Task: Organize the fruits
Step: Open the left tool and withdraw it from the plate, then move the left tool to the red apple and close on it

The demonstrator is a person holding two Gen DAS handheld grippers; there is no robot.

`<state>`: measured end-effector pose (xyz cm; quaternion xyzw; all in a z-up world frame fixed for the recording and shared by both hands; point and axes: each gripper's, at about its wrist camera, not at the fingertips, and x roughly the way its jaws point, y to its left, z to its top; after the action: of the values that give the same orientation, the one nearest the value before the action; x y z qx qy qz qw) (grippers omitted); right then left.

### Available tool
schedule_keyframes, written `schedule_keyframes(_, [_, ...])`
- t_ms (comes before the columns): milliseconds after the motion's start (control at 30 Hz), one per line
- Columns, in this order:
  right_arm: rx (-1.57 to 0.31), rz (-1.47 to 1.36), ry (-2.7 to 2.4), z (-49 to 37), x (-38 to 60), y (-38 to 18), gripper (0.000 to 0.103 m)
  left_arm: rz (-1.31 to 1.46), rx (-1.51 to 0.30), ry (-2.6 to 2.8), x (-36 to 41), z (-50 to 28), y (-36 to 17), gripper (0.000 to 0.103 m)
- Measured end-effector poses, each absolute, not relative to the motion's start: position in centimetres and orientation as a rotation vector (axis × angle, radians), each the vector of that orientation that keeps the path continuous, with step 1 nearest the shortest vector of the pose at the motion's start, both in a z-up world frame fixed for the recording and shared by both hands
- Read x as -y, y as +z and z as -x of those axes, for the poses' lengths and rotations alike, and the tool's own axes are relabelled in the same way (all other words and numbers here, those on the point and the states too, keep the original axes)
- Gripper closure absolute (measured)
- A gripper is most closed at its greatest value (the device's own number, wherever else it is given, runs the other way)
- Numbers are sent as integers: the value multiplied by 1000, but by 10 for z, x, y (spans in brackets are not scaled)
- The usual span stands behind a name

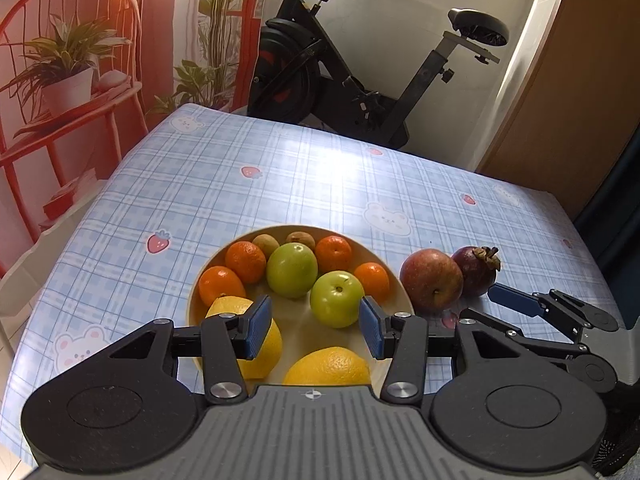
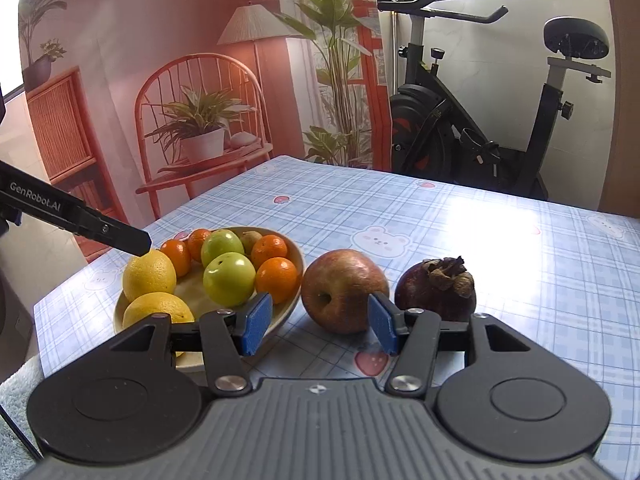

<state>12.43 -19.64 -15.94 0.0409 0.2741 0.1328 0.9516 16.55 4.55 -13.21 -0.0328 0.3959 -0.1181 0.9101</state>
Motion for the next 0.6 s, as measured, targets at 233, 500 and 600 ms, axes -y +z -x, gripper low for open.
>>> schedule_keyframes(233, [-567,-117,237,-121,224,-163,46,40,-798,-326,-3,-190,-127,52])
schedule_keyframes(500, [-603,-147,218,-117,231,-175,46,79,-841,-391,49,-227,-156,52])
schedule_keyframes(600, [-601,-155,217,-116,232,-177,46,87,-858,-413,66,-235,-165,52])
